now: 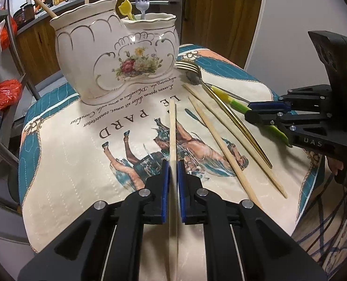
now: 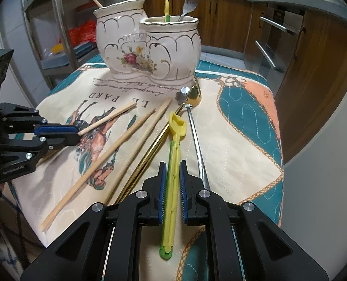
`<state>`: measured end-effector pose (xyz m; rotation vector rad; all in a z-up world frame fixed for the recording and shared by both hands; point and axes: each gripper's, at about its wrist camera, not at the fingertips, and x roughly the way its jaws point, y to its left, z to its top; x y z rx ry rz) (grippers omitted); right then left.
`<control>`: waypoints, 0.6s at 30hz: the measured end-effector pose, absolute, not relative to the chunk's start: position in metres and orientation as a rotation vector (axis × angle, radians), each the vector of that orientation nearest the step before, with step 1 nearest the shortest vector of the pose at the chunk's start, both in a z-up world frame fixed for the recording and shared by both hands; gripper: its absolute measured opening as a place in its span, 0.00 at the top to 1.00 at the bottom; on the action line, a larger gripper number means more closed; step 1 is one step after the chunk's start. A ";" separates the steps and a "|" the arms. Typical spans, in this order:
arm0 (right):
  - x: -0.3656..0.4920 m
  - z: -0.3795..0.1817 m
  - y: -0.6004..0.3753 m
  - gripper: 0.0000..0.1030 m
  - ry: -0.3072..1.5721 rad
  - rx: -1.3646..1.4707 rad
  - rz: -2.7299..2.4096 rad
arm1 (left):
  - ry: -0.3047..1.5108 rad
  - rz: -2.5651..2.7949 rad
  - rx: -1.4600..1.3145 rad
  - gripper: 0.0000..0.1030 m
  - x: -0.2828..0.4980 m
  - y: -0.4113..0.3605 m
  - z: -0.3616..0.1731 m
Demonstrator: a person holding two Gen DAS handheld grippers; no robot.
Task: Organize utensils
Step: 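Lift and carry the yellow tongs with the right tool while the left tool carries the chopstick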
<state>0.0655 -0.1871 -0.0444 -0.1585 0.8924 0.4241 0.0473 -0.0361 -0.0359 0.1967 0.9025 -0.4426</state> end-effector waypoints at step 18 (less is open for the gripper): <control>0.054 0.000 -0.208 0.89 0.680 0.032 0.514 | 0.722 -0.484 0.137 0.94 0.040 -0.012 0.003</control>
